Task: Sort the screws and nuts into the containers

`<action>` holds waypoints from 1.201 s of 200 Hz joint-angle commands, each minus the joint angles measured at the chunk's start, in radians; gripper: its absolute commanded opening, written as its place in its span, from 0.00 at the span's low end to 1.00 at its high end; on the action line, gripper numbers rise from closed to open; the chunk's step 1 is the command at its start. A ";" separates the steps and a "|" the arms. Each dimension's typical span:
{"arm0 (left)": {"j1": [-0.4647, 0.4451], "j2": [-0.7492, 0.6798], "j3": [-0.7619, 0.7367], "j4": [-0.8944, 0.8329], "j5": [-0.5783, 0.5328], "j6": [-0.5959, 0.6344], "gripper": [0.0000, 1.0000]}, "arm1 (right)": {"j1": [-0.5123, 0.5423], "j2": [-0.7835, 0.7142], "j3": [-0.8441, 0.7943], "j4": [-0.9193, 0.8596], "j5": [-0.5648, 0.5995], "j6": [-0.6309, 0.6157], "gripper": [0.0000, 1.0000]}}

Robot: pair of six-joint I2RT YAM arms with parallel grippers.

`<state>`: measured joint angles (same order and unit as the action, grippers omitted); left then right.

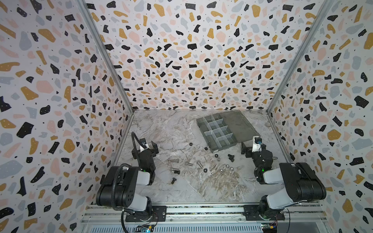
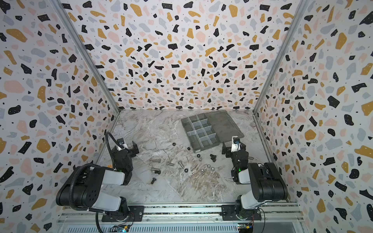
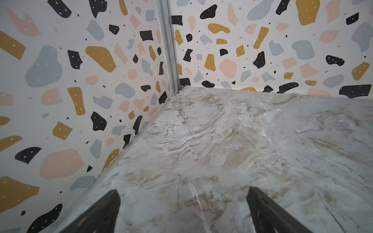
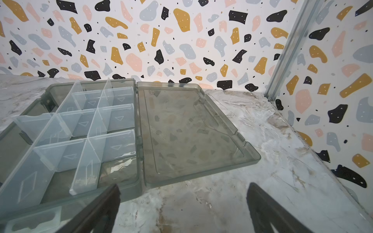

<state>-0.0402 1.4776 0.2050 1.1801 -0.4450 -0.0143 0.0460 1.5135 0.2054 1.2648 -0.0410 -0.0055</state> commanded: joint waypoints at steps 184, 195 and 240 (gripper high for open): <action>0.013 -0.007 0.010 0.047 -0.003 -0.006 1.00 | 0.021 -0.008 -0.001 0.013 0.021 -0.010 0.99; 0.013 -0.011 0.008 0.044 -0.003 -0.008 1.00 | 0.020 -0.009 -0.001 0.013 0.021 -0.009 0.99; 0.026 -0.025 0.150 -0.215 0.019 -0.014 1.00 | -0.003 -0.007 0.005 0.002 -0.015 0.001 0.99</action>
<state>-0.0322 1.4704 0.2298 1.1225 -0.4458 -0.0166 0.0490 1.5135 0.2054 1.2644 -0.0422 -0.0059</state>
